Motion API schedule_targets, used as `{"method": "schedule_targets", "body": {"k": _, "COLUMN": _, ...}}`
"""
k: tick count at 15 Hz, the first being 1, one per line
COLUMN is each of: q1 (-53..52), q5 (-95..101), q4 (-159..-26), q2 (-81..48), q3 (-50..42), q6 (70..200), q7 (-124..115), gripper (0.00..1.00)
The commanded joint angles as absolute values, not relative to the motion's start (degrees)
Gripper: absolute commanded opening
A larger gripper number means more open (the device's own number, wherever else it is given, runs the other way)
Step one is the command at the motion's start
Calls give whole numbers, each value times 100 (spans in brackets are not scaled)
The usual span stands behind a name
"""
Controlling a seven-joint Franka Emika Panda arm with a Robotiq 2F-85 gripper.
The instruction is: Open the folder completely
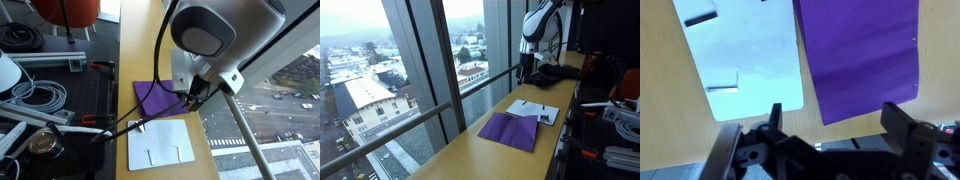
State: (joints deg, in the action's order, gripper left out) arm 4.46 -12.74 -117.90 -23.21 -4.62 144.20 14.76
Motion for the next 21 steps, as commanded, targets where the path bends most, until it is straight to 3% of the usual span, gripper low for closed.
{"method": "schedule_targets", "body": {"k": 1, "q1": 788, "q5": -1113, "q4": -11223, "q2": -2915, "q3": -306, "q6": 13785, "q7": 1411, "gripper": 100}}
{"method": "schedule_targets", "body": {"k": 9, "q1": 1337, "q5": -1501, "q4": -10489, "q2": -3948, "q3": 207, "q6": 13071, "q7": 1788, "gripper": 100}}
{"method": "schedule_targets", "body": {"k": 21, "q1": 1236, "q5": -1354, "q4": -10041, "q2": -4905, "q3": 472, "q6": 13508, "q7": 1733, "gripper": 100}}
